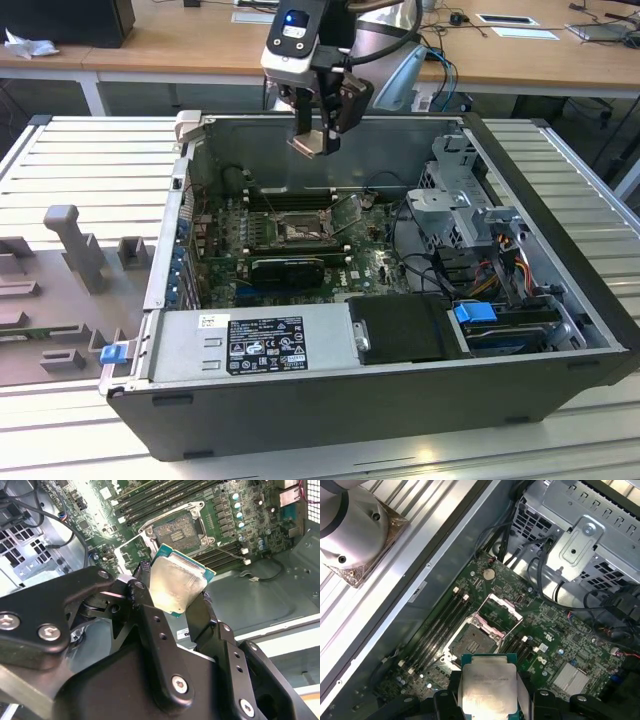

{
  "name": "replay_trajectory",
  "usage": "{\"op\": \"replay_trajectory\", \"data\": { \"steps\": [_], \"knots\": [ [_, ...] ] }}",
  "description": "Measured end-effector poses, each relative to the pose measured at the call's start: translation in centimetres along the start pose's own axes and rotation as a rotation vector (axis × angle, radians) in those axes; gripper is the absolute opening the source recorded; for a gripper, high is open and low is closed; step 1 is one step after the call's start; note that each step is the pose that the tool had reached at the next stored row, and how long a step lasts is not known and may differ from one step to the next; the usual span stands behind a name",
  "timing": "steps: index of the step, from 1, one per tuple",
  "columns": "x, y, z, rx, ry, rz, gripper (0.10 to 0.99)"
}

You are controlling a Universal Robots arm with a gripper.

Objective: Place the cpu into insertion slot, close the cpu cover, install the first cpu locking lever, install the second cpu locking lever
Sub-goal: 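Place the cpu into insertion slot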

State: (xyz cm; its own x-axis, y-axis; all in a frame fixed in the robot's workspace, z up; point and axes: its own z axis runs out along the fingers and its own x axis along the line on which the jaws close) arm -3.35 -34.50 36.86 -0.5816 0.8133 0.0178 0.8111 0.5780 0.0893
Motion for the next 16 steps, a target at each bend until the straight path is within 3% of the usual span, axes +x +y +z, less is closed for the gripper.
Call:
{"op": "replay_trajectory", "data": {
  "steps": [16],
  "knots": [
    [0.00, -0.01, 0.11, -0.002, -0.0084, 0.093, 0.525]
  ]
}}
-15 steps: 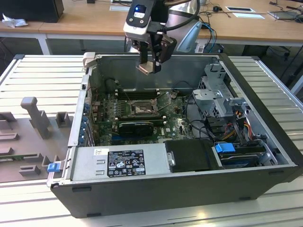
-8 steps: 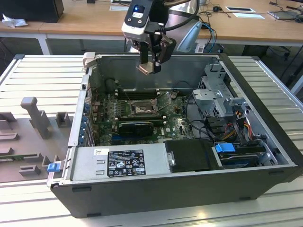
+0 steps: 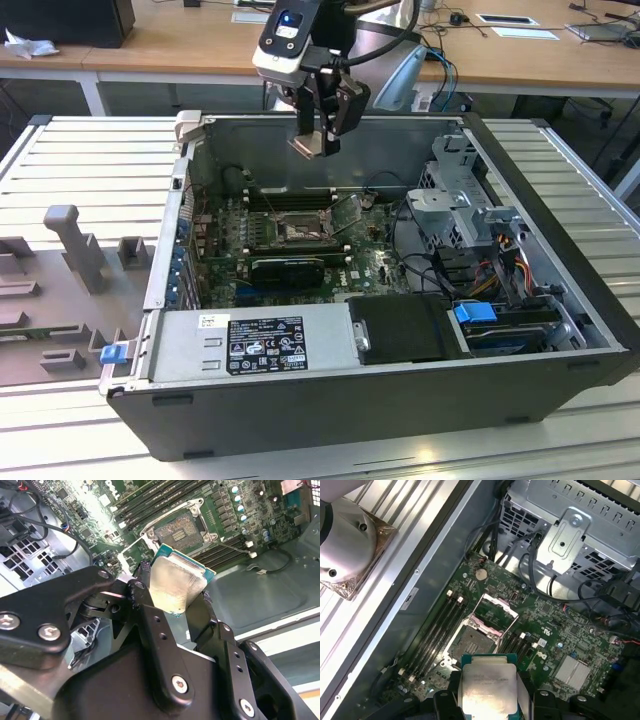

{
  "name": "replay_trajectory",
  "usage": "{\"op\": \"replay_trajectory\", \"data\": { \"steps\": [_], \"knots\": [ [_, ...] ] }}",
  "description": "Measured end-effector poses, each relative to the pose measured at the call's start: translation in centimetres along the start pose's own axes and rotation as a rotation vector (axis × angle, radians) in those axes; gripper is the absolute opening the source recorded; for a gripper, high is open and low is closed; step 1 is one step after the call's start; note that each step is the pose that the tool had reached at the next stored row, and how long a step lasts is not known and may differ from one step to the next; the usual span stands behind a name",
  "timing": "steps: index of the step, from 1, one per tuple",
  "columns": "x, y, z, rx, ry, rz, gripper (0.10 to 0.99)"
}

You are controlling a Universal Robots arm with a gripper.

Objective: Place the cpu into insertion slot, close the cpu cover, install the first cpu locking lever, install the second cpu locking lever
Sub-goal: 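Place the cpu into insertion slot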

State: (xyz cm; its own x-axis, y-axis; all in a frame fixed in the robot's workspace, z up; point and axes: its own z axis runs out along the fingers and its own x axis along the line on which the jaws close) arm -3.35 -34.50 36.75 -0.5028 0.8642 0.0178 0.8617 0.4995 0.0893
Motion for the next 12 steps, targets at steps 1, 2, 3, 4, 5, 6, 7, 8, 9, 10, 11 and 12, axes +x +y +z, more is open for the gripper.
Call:
{"op": "replay_trajectory", "data": {
  "steps": [1, 2, 3, 4, 5, 6, 7, 8, 9, 10, 11, 12],
  "knots": [
    [0.00, 0.00, 0.00, 0.000, -0.0006, 0.006, 0.525],
    [0.00, 0.00, 0.01, 0.000, -0.0009, 0.010, 0.525],
    [0.00, 0.00, 0.01, 0.000, -0.0015, 0.016, 0.525],
    [0.00, 0.00, 0.01, 0.000, -0.0018, 0.020, 0.525],
    [0.00, 0.00, 0.02, 0.000, -0.0026, 0.029, 0.525],
    [0.00, 0.00, 0.03, -0.001, -0.0034, 0.038, 0.525],
    [0.00, 0.00, 0.03, -0.001, -0.0042, 0.047, 0.525],
    [0.00, 0.00, 0.04, -0.001, -0.0047, 0.053, 0.525],
    [0.00, 0.00, 0.04, -0.001, -0.0055, 0.061, 0.525],
    [0.00, 0.00, 0.04, -0.001, -0.0061, 0.068, 0.525],
    [0.00, 0.00, 0.06, -0.002, -0.0073, 0.082, 0.525],
    [0.00, -0.01, 0.09, -0.002, -0.0088, 0.098, 0.525]
  ]
}}
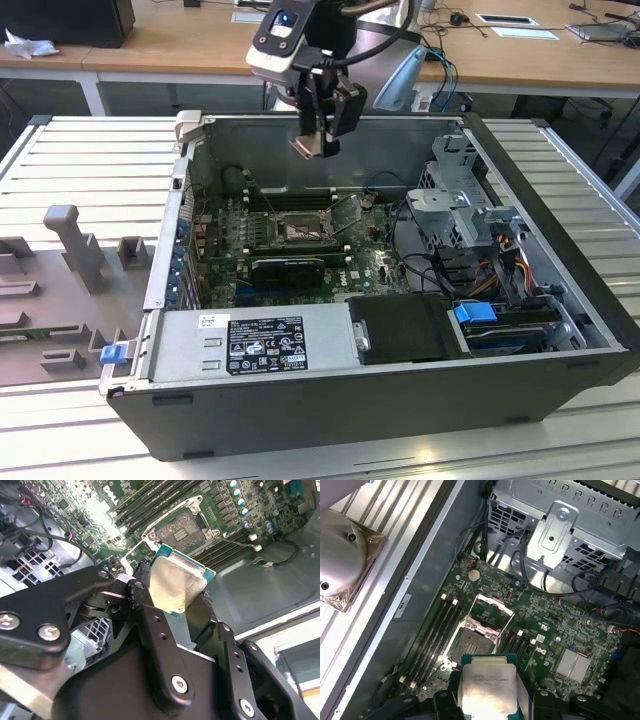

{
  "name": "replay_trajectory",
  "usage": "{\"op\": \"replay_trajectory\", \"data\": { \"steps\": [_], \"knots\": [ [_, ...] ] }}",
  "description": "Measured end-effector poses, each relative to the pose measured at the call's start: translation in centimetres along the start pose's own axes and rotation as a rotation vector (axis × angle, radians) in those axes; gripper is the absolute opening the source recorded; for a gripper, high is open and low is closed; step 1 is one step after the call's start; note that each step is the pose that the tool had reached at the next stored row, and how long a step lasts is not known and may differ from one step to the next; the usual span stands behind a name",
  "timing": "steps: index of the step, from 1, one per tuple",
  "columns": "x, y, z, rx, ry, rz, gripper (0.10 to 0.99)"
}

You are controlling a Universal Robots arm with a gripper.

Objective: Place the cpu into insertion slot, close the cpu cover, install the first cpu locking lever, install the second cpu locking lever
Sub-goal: 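Place the cpu into insertion slot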

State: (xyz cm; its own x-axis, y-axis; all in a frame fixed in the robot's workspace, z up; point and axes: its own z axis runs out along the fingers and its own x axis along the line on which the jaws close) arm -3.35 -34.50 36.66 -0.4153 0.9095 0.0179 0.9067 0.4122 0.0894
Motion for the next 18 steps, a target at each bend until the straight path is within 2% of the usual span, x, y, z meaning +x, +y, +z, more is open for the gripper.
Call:
{"op": "replay_trajectory", "data": {
  "steps": [7, 14, 18],
  "knots": [
    [-0.01, -0.02, 0.23, -0.002, -0.0098, 0.108, 0.525],
    [-0.02, -0.10, 1.12, -0.002, -0.0112, 0.121, 0.525],
    [-0.03, -0.12, 1.37, -0.002, -0.0112, 0.121, 0.525]
  ]
}}
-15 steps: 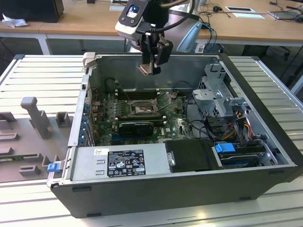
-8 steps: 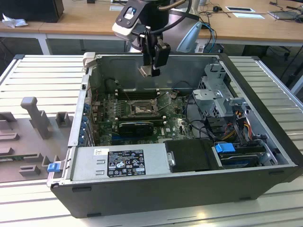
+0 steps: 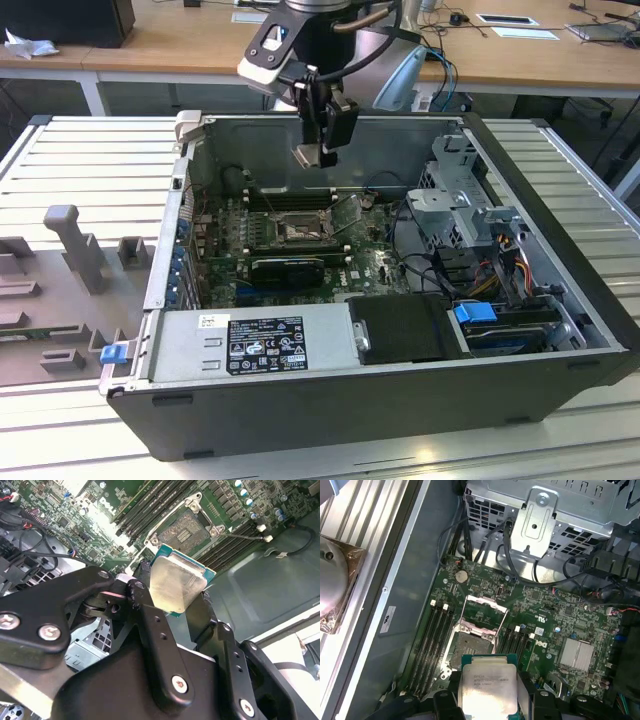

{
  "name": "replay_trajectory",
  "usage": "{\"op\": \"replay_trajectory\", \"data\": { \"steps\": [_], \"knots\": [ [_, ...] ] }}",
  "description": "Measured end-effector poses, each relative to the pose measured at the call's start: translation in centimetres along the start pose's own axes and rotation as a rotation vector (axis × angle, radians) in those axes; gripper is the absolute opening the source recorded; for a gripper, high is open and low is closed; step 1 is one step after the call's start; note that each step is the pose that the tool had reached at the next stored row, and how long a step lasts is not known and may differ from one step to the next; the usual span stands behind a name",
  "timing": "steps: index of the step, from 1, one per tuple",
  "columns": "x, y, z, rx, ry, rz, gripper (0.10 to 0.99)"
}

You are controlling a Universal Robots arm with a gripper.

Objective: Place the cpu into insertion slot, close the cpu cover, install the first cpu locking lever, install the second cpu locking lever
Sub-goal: 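Place the cpu into insertion slot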

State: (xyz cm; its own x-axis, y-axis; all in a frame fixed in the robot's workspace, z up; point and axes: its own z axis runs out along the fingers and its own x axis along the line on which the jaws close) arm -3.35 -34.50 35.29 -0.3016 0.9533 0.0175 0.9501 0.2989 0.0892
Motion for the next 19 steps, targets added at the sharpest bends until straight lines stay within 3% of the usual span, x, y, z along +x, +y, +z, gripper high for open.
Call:
{"op": "replay_trajectory", "data": {
  "steps": [19],
  "knots": [
    [-0.02, -0.08, 0.83, -0.001, -0.0045, 0.050, 0.525]
  ]
}}
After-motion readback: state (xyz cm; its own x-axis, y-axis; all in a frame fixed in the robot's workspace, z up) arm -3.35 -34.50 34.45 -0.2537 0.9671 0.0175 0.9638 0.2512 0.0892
